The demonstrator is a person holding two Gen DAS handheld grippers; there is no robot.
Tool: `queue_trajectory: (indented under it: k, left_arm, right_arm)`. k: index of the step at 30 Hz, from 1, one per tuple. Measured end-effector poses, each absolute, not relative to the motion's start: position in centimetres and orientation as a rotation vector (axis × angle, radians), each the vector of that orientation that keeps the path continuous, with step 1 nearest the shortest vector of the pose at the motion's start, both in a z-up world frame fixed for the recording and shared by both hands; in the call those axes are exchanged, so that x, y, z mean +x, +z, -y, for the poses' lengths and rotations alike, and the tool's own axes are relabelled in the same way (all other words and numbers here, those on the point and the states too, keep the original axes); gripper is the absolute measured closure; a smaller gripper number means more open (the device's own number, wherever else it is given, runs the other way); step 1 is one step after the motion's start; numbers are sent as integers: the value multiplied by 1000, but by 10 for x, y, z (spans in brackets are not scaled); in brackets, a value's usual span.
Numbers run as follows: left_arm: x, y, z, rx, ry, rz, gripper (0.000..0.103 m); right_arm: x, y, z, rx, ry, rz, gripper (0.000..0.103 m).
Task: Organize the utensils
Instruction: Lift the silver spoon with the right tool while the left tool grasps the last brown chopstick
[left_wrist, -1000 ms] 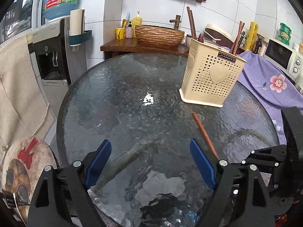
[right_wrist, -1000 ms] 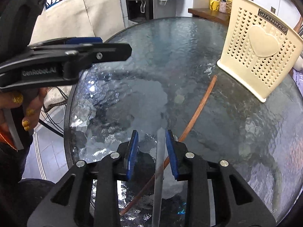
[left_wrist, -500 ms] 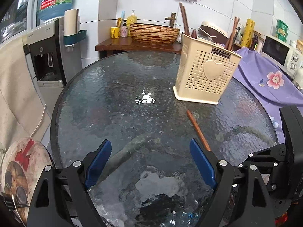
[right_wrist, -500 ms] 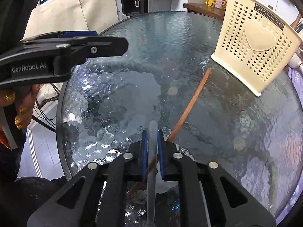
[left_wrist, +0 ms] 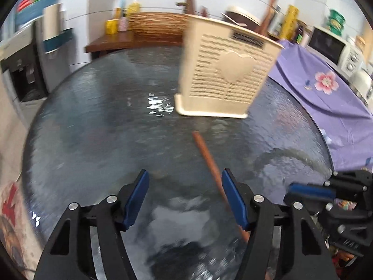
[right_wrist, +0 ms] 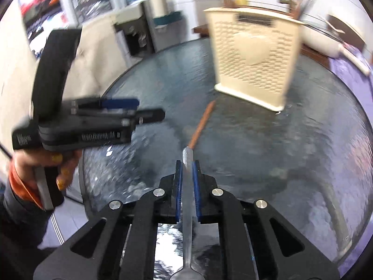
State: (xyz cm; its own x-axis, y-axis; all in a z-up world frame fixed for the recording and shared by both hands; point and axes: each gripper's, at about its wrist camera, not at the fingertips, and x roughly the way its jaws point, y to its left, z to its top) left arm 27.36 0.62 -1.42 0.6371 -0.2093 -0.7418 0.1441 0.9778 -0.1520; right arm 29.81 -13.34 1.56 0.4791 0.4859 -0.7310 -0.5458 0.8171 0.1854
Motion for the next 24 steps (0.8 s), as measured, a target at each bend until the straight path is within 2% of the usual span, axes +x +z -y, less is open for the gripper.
queue_trajectory:
  k: [10,14,17,24]
  left_arm:
    - [319,-38,40,5,-224,-951,71]
    - [323,-39,46,37,-210,-937,79]
    - [327,-39,47,51,-202,-939,90]
    - [334,-39,47,26,-205,-942,96]
  right_arm:
    - [302,22,156,-15,555,-832,93]
    - [304,22,164,3,532,-830,93]
    - [307,22,169,24,518,-826,93]
    - [312,24,170,34,506,-815,93]
